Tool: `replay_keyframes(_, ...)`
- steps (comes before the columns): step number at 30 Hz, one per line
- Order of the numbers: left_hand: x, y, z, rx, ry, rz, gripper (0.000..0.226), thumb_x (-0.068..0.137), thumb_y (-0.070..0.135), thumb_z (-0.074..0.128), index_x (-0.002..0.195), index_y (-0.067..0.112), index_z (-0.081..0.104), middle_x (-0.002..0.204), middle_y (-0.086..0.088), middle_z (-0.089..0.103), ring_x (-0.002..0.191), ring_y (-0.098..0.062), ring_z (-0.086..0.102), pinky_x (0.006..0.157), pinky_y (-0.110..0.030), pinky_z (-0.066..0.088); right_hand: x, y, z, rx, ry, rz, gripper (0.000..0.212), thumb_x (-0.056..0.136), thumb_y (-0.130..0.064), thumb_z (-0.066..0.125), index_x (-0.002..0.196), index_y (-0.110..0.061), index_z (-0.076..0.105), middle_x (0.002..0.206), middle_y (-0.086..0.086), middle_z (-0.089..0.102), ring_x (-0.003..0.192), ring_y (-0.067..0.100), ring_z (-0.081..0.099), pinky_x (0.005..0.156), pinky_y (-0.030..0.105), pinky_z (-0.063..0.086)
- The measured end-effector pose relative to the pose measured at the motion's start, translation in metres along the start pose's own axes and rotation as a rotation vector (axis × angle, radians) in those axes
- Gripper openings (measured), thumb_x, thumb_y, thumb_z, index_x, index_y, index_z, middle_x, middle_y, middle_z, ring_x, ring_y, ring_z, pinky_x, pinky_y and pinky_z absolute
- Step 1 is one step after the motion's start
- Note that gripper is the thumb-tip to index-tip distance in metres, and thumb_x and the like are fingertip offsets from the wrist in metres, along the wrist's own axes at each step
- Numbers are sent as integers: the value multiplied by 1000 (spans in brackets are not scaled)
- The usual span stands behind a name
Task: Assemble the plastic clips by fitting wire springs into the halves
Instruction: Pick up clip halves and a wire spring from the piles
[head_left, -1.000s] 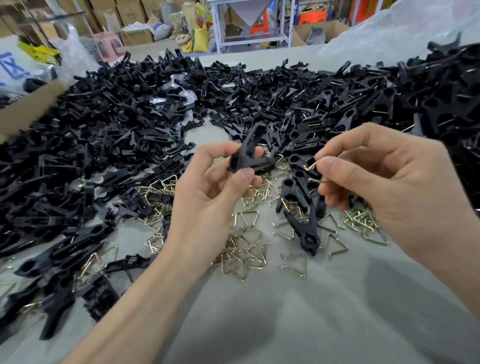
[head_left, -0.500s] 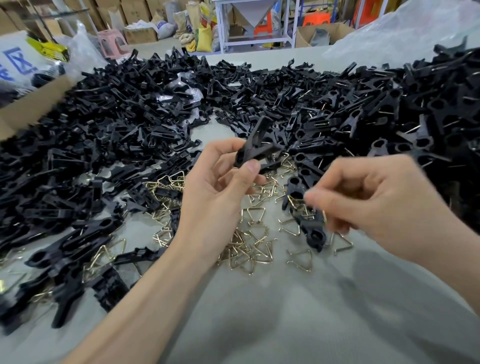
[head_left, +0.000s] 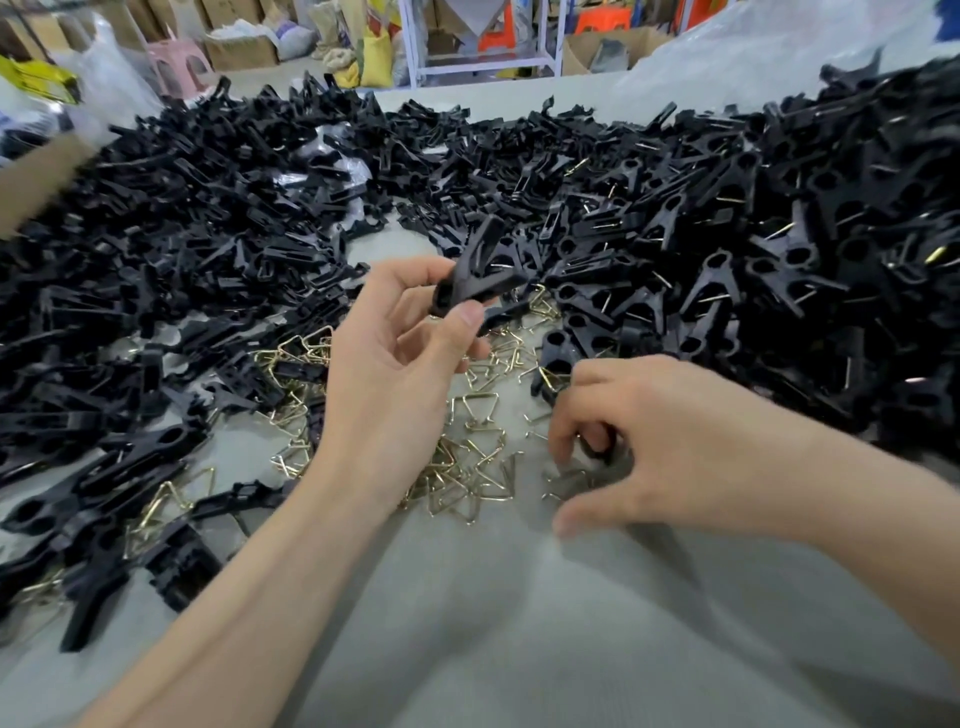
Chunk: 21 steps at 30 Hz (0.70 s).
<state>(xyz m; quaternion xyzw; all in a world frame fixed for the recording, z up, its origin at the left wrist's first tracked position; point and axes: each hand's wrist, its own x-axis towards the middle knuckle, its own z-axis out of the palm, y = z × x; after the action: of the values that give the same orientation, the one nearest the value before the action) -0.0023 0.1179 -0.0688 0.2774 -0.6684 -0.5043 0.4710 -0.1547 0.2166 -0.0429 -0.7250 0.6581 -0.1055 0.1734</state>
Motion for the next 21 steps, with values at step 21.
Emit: replay_keyframes(21,-2,-6,3,79,-5,46,19,83,21,63,98,31,57,76,7,67,70,-16,65,74,-38,52,1,-6,13,-124,-31,-143,10,86,-25,55,79,-24,49,113,-9,36,103,8,30,93,25,37)
